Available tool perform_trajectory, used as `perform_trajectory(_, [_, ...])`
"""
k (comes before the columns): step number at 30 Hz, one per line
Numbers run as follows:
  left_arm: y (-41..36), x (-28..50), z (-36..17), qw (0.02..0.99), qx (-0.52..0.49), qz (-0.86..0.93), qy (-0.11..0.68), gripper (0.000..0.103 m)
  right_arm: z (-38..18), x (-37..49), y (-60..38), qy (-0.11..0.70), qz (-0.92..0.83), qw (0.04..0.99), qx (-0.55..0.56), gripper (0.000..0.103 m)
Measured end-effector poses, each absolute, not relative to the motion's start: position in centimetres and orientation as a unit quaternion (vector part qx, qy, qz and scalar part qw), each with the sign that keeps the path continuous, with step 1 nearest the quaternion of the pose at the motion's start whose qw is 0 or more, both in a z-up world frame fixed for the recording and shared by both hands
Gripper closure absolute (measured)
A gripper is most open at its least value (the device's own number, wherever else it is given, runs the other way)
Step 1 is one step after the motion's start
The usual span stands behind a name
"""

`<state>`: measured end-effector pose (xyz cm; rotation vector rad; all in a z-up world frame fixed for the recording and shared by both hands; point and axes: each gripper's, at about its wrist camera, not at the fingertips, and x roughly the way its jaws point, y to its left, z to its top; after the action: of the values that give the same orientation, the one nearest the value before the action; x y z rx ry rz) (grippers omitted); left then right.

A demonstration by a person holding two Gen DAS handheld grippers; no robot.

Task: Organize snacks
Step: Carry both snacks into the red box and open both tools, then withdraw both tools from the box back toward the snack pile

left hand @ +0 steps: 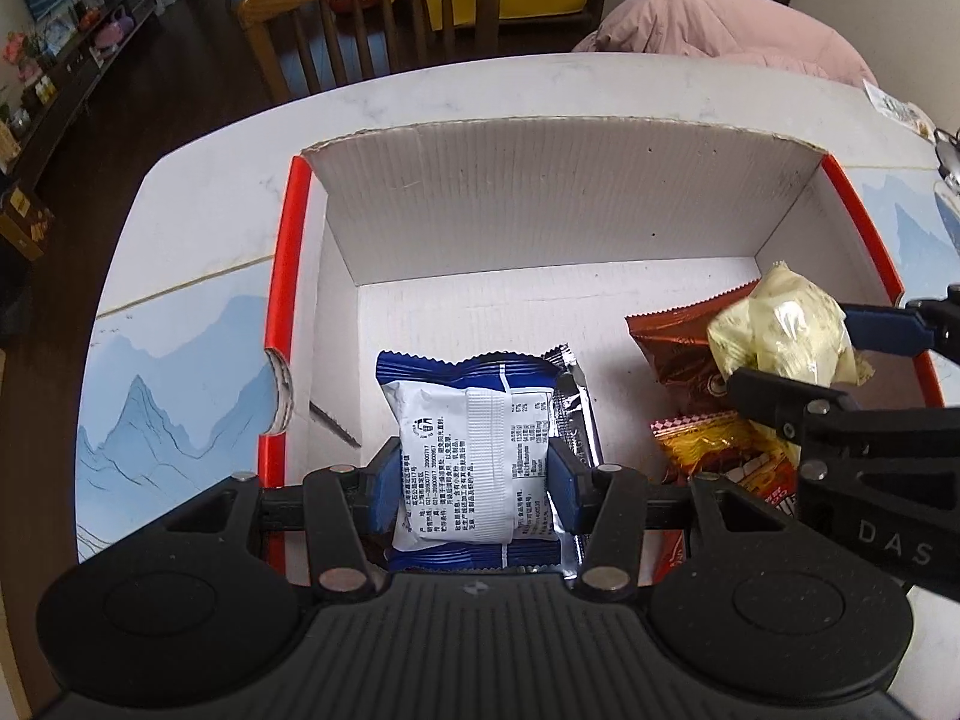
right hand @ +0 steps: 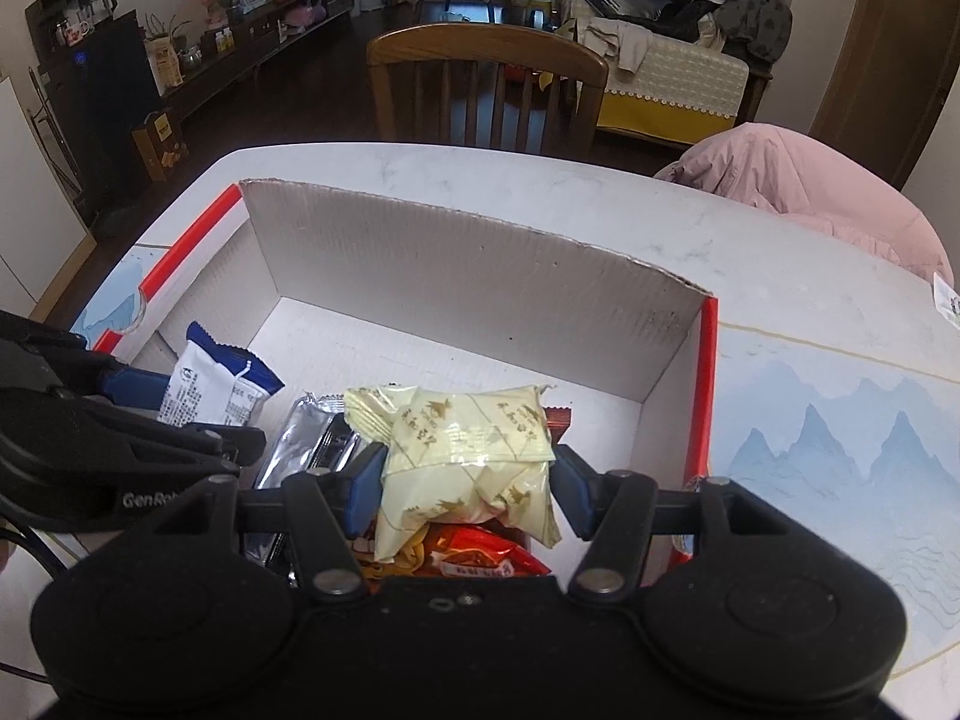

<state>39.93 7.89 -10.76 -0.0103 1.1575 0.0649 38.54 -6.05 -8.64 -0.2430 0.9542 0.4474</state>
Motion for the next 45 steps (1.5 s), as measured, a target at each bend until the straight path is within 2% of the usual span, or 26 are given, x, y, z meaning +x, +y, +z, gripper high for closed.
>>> perform_trajectory(7, [7.8,39.6,-10.3,0.84,-0.01,0.027,0.541,0.052,-8.1,38.0,-6.2,0.447,0.214,0.861,-0.111,0.039])
perform_trajectory(11, [8.1,38.7,-9.3,0.848,-0.022,0.022,0.529,0.05,-7.2,37.4,-6.6,0.437,0.214,0.868,-0.101,0.03])
perform_trajectory(28, [8.5,33.2,-4.2,0.883,-0.043,0.002,0.467,0.048,-2.5,32.0,-7.6,0.402,0.246,0.879,-0.073,0.023])
perform_trajectory(33, [8.6,31.2,-2.9,0.892,-0.05,-0.004,0.45,0.044,-1.3,29.8,-7.8,0.39,0.256,0.882,-0.064,0.02])
perform_trajectory(45, [8.8,25.4,-1.3,0.904,-0.064,-0.026,0.422,0.043,-0.2,25.0,-9.3,0.374,0.272,0.885,-0.053,0.012])
